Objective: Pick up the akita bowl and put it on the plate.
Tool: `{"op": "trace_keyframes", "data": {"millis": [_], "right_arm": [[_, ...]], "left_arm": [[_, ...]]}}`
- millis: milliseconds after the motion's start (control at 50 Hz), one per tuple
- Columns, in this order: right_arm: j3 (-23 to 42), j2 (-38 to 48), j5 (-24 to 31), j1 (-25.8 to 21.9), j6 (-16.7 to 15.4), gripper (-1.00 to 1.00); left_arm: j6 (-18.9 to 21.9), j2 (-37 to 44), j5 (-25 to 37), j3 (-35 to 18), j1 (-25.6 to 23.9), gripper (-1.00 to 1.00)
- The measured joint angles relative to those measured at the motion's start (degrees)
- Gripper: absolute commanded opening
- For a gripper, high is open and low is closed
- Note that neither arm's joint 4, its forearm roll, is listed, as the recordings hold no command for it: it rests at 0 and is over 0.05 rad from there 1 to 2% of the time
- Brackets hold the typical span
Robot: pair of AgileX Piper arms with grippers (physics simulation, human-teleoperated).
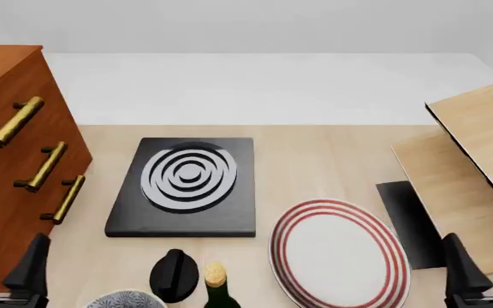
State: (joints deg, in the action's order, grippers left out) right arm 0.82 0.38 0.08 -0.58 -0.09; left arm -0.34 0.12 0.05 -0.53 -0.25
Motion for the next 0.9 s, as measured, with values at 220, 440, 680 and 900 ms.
{"op": "trace_keyframes", "data": {"millis": [220, 440, 680, 900], "right_arm": [[-0.3, -0.1, 0.0, 0.3, -0.2, 1.0], [0.7, -0.2, 0.4, -0.9, -0.7, 1.0], [1.5, -0.1, 0.7, -2.2, -2.0, 1.0], [2.1, -0.1, 0.9, -2.9, -2.5, 1.0]], "left_arm": [[0.9, 0.3, -0.2, 0.1, -0.2, 1.0], [1.1, 0.7, 0.8, -0.6, -1.1, 1.0], [4.1, 3.1, 9.8, -7.9, -3.9, 1.0], [6.9, 8.9, 17.5, -16.0, -7.1, 1.0]]}}
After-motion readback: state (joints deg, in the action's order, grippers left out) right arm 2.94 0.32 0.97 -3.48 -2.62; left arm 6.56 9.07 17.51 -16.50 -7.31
